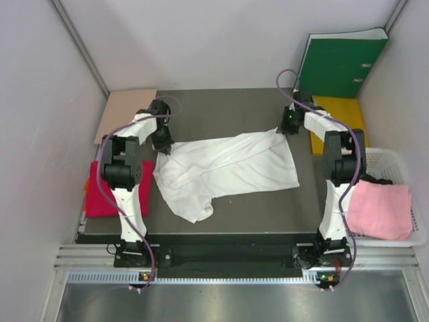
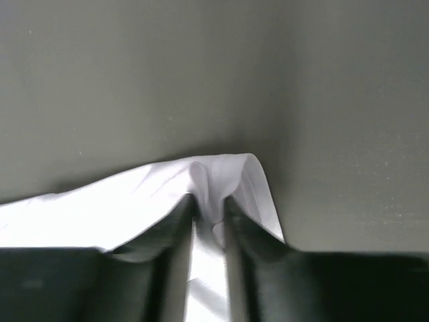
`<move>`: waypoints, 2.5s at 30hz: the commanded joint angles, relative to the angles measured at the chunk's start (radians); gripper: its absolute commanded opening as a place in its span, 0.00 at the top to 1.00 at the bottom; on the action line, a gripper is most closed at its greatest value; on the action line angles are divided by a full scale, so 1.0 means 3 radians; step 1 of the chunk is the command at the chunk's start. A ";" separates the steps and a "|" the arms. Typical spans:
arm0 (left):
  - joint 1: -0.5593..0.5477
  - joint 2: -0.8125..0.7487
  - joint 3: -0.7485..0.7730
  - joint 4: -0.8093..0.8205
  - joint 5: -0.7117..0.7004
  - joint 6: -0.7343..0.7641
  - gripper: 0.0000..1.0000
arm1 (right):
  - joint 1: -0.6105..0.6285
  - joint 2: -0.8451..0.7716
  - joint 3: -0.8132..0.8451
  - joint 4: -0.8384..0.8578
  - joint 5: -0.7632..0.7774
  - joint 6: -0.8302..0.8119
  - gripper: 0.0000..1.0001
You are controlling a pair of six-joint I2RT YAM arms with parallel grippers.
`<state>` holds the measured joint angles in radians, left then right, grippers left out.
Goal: Fold and stack the t-shirts
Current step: Fold the flattened tshirt in 1/3 of the way
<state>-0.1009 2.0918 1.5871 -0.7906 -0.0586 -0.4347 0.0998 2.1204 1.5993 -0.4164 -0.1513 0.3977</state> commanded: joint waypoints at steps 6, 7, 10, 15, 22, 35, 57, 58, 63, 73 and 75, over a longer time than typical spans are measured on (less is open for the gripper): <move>0.0065 0.0069 0.0498 -0.0009 -0.0020 0.0068 1.00 | -0.0046 -0.0624 -0.0130 -0.0090 -0.0018 -0.0011 0.96; 0.0070 0.0043 0.0508 0.0022 -0.0015 0.0084 1.00 | -0.0046 -0.0671 -0.0166 -0.0095 0.0028 -0.0022 0.97; 0.0076 -0.0024 0.0610 0.0053 0.0011 0.0089 1.00 | -0.0067 -0.0809 -0.0259 -0.0120 0.0074 -0.0083 1.00; 0.0081 -0.0024 0.0840 -0.0023 -0.0009 0.0099 1.00 | -0.0082 -0.0886 -0.0335 -0.0212 0.0172 -0.0134 1.00; 0.0106 0.0088 0.1111 -0.0044 -0.0035 0.0119 1.00 | -0.0077 -0.0764 -0.0468 -0.0228 0.0182 -0.0088 1.00; 0.0178 0.0596 0.1807 -0.0315 0.0093 0.0201 0.01 | -0.0062 -0.0646 -0.0622 -0.0100 0.0049 0.0101 0.34; 0.0510 0.0784 0.1740 -0.0019 0.0461 0.0293 0.25 | 0.0005 -0.0150 -0.0571 0.0601 -0.0258 0.0822 0.52; 0.0510 0.0769 0.1735 -0.0013 0.0491 0.0298 0.24 | 0.0030 -0.0013 -0.0388 0.0535 -0.0232 0.0792 0.58; 0.0510 0.0559 0.1623 0.0058 0.0696 0.0304 0.21 | 0.0184 0.0193 0.0058 0.0028 0.0231 0.0638 0.94; 0.0510 0.0349 0.1469 0.0130 0.0793 0.0324 0.14 | 0.0102 0.0351 0.0819 -0.0156 0.0954 0.0403 1.00; 0.0510 0.0375 0.1495 0.0120 0.0819 0.0329 0.09 | 0.0072 0.0387 0.0917 -0.0167 0.1061 0.0362 0.99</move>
<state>0.0509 2.2654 2.0274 -0.7967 0.1604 -0.3496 0.1402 2.2215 1.7687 -0.4484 0.0433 0.5579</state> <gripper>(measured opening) 0.889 0.017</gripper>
